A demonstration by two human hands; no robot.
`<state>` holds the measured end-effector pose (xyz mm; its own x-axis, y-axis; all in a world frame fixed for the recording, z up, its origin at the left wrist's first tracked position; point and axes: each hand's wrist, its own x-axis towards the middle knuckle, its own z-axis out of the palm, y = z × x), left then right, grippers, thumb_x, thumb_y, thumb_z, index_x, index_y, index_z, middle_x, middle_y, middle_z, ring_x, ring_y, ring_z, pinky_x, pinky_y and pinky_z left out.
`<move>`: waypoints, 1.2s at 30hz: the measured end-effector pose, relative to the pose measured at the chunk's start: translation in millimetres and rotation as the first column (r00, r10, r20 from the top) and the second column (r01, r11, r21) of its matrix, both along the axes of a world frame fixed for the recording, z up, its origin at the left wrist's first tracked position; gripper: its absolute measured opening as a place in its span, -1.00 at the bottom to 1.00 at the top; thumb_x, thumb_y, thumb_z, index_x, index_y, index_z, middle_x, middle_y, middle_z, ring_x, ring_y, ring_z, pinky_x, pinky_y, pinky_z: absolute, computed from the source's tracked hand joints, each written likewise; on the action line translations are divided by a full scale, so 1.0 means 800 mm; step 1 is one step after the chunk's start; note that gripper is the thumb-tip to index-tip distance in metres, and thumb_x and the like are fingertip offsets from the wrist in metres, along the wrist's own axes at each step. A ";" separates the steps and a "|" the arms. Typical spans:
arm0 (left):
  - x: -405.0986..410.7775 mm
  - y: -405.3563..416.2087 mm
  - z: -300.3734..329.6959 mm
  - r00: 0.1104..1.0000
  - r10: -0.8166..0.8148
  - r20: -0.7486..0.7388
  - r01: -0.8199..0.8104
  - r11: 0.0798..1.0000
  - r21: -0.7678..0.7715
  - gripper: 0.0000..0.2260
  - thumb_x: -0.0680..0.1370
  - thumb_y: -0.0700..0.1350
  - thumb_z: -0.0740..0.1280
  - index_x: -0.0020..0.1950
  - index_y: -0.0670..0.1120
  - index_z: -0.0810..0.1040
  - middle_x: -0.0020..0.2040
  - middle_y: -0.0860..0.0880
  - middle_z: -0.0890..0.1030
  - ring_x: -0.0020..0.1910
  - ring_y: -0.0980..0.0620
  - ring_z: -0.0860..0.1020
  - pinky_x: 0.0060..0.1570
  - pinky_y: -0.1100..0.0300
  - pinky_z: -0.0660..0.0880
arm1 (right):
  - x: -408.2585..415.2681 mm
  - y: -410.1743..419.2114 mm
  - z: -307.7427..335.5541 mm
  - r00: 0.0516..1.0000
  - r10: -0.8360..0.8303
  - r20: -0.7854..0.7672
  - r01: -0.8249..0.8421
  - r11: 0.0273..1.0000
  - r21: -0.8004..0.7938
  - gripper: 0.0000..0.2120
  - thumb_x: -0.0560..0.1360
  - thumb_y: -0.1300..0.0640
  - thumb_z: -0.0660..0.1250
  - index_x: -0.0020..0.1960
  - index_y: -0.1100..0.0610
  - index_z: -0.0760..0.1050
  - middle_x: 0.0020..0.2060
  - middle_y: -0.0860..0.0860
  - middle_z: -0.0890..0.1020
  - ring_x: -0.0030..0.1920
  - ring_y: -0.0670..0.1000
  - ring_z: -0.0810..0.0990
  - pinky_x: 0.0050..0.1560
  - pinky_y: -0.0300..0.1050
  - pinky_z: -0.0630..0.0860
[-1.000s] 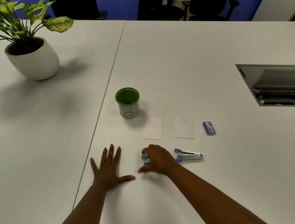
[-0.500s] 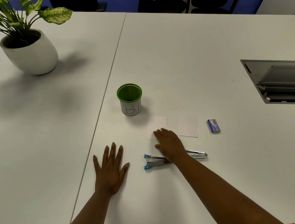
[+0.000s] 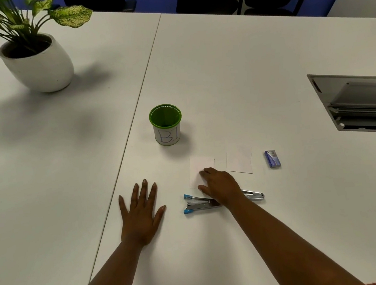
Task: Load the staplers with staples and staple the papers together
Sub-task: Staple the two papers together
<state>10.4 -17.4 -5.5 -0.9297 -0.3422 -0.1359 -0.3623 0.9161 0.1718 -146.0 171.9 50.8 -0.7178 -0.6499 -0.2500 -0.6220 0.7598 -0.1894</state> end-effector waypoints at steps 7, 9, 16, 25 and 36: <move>-0.001 -0.004 -0.013 0.998 0.012 -0.069 -0.009 0.999 0.038 -0.44 0.46 0.37 -0.35 0.41 0.28 -0.39 0.54 0.05 -0.11 0.49 0.10 -0.19 0.38 -0.07 -0.33 | 0.000 -0.003 0.003 0.995 0.047 -0.090 -0.041 0.997 0.066 -0.56 0.43 0.34 0.24 0.30 0.22 0.30 0.19 0.14 0.49 0.05 0.23 0.55 -0.02 0.00 0.44; -0.001 -0.003 -0.013 0.998 0.015 -0.067 -0.011 0.998 0.065 -0.44 0.42 0.40 -0.38 0.38 0.30 -0.43 0.53 0.06 -0.15 0.49 0.10 -0.19 0.40 -0.13 -0.30 | 0.001 0.002 0.003 0.993 0.072 -0.095 -0.064 0.995 0.078 -0.45 0.37 0.38 0.30 0.33 0.22 0.26 0.21 0.14 0.47 0.07 0.23 0.55 0.01 0.02 0.45; -0.011 -0.006 0.009 0.990 -0.025 0.136 0.014 0.997 0.077 -0.03 0.06 0.46 -0.65 0.40 0.03 -0.43 0.39 0.07 -0.47 0.40 0.13 -0.38 0.41 -0.19 -0.28 | 0.008 0.005 0.027 0.973 -0.115 -0.198 0.031 0.923 -0.383 -0.59 0.15 0.45 0.39 -0.02 0.24 0.59 -0.36 0.12 0.62 -0.36 0.13 0.60 -0.36 -0.18 0.48; -0.045 0.011 0.089 0.962 0.261 0.079 -0.258 0.775 0.577 -0.59 0.62 0.05 0.06 0.44 -0.04 0.29 0.49 -0.07 0.26 0.50 -0.04 0.16 0.45 0.00 0.06 | 0.014 0.019 0.105 0.754 -0.357 0.551 0.655 0.468 -0.593 -0.76 0.51 0.20 0.28 0.16 0.24 0.52 -0.05 0.17 0.63 -0.29 -0.01 0.52 -0.26 -0.30 0.50; -0.081 0.099 0.204 0.956 0.291 0.017 -0.072 0.178 0.981 -0.75 0.50 -0.18 0.34 0.14 -0.25 0.52 -0.11 -0.11 0.61 -0.12 -0.08 0.58 -0.23 0.19 0.58 | 0.041 0.044 0.150 0.652 -0.322 0.686 0.758 0.278 -0.590 -0.81 0.39 0.12 0.46 -0.10 0.24 0.62 -0.26 0.07 0.61 -0.33 0.00 0.54 -0.43 -0.36 0.47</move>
<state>-54.1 61.8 157.7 -0.9030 -0.2041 -0.3780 -0.3639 -0.1041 0.9256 -113.3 206.8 170.8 -0.9607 -0.1757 -0.2150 0.1701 0.2395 -0.9559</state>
